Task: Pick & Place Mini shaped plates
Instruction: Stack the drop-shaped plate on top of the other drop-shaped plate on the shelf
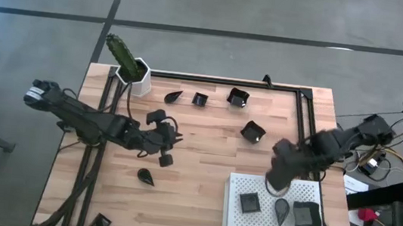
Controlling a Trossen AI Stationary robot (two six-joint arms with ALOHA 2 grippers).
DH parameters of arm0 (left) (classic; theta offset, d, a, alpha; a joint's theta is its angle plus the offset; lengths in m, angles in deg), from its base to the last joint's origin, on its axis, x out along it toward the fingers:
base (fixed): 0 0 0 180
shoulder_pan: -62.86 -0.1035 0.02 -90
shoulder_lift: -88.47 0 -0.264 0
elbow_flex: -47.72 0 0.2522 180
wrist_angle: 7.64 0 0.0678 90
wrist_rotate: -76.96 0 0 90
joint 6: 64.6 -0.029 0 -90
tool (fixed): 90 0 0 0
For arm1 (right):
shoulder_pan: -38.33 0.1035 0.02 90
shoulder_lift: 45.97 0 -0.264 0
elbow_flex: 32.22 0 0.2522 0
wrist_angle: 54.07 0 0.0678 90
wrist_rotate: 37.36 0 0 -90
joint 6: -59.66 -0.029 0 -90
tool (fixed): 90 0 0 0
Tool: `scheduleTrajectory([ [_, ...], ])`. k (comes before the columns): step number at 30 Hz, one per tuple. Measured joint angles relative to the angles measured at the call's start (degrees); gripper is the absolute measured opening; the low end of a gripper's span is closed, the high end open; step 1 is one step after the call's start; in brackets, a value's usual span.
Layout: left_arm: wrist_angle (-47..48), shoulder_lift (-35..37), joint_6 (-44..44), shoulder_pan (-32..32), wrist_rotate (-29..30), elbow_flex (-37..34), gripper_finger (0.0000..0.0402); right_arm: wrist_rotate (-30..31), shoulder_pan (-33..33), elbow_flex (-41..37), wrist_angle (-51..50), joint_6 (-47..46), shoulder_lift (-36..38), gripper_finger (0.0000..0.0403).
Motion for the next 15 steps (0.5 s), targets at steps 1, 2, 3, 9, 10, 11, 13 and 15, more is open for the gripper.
scheduleTrajectory([
  [1, -0.44, -0.10, -0.31, 0.01, 0.03, 0.00, 0.0053, -0.15, 1.46, 0.21, 0.02, -1.27, -0.56, 0.0008],
  [2, -0.99, -0.20, -0.77, 0.00, 0.04, 0.00, 0.0053, -0.28, 2.92, 0.47, 0.03, -2.49, -1.10, 0.0008],
  [3, -1.59, -0.28, -1.28, 0.00, 0.06, 0.00, 0.0053, -0.54, 4.23, 0.76, 0.00, -3.66, -1.63, 0.0008],
  [9, -4.22, -0.33, -3.70, 0.00, 0.21, 0.00, 0.0053, -3.78, 9.80, 4.14, 0.02, -9.75, -4.65, 0.0008],
  [10, -4.68, -0.33, -4.17, 0.01, 0.20, 0.00, 0.0053, -3.90, 10.41, 4.85, 0.02, -10.58, -5.04, 0.0008],
  [11, -5.07, -0.33, -4.48, 0.00, 0.19, 0.00, 0.0053, -4.04, 11.02, 5.48, 0.02, -11.42, -5.41, 0.0008],
  [13, -5.15, -0.33, -4.80, 0.00, 0.21, 0.00, 0.0053, -4.32, 12.07, 6.48, 0.04, -13.97, -6.11, 0.0008],
  [15, -5.17, -0.33, -5.22, 0.01, 0.42, 0.00, 0.0053, -6.11, 12.85, 7.25, 0.00, -15.70, -7.03, 0.0008],
])
